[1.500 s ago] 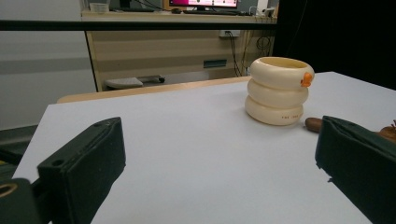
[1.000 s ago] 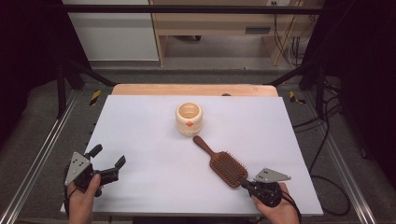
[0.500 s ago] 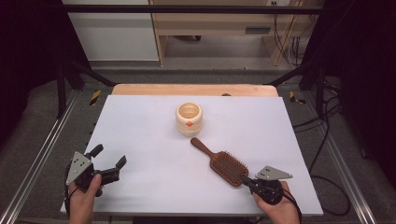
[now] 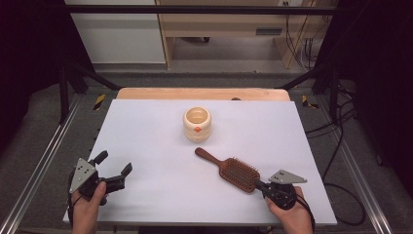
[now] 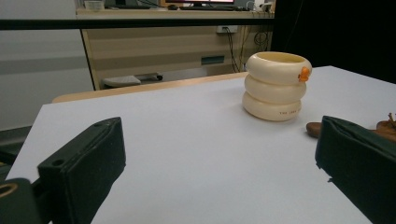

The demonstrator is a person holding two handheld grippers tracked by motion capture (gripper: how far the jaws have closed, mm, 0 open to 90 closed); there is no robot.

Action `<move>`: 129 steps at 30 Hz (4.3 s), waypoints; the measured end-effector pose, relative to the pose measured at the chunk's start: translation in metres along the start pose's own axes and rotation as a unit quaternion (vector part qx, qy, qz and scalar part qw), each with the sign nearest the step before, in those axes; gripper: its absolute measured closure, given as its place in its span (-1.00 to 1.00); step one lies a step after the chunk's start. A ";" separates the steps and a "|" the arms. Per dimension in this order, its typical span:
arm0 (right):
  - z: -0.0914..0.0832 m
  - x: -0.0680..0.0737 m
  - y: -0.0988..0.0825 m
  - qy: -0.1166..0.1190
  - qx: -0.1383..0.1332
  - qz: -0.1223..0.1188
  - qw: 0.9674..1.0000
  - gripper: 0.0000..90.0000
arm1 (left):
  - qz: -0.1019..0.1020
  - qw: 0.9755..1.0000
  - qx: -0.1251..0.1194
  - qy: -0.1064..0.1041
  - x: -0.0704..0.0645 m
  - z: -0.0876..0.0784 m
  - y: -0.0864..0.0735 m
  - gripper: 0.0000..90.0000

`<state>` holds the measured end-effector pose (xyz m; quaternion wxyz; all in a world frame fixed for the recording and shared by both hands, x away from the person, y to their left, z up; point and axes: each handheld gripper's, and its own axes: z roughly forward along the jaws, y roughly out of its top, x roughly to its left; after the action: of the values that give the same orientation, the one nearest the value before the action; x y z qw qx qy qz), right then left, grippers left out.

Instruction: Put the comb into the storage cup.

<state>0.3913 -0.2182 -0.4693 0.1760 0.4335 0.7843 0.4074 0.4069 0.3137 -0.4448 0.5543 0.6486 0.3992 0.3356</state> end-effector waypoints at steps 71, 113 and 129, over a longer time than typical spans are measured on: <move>0.032 -0.036 0.043 -0.028 0.010 0.012 0.999 1.00 | 0.016 1.000 0.014 0.006 0.001 0.002 -0.002 -0.96; 0.044 -0.038 0.055 -0.030 0.020 0.020 0.999 1.00 | 0.021 1.000 0.016 0.006 0.001 0.005 -0.002 -0.96; 0.057 -0.044 0.067 -0.032 0.026 0.023 0.999 1.00 | 0.021 1.000 0.017 0.005 0.001 0.006 -0.002 -0.96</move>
<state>0.4883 -0.2070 -0.4545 0.1805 0.4690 0.7780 0.3771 0.4120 0.3124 -0.4479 0.5343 0.6643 0.3936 0.3439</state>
